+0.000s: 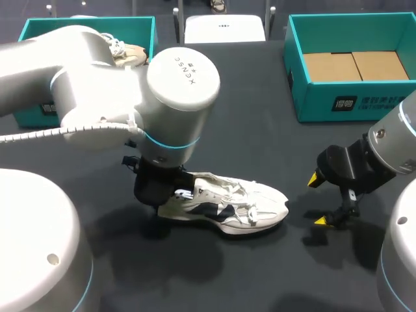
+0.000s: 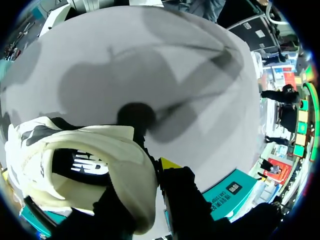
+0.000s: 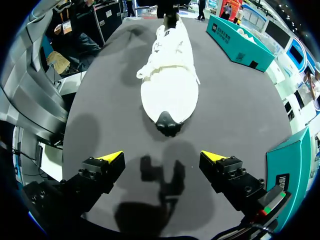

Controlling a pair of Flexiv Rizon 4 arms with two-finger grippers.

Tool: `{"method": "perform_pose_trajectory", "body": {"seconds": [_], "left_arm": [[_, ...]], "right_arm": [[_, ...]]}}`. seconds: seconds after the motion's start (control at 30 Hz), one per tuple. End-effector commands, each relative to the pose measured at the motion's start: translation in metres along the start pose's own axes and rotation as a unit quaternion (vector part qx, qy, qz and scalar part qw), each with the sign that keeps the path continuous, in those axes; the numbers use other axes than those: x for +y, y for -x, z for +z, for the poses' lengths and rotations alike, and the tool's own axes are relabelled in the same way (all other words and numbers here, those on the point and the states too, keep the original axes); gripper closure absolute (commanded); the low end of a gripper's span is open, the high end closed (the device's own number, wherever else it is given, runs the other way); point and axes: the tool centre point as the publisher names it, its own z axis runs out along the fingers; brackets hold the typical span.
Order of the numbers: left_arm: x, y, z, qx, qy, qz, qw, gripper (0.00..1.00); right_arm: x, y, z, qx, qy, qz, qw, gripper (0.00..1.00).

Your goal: Take the shoe out of the shoebox, open the shoe tongue, remove and reinsert the insole, then place the shoe into the shoebox

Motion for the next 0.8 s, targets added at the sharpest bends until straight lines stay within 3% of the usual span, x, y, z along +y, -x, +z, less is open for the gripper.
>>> {"method": "perform_pose_trajectory", "body": {"seconds": [0.03,0.8], "left_arm": [[0.005,0.012,0.010,0.005,-0.008,-0.005,1.000,1.00],[0.005,0.034,0.033,0.010,-0.032,-0.014,0.999,1.00]], "right_arm": [[-0.001,-0.002,-0.001,-0.001,0.000,0.000,1.000,0.00],[-0.001,-0.002,-0.001,-0.001,0.000,0.000,1.000,0.00]]}}
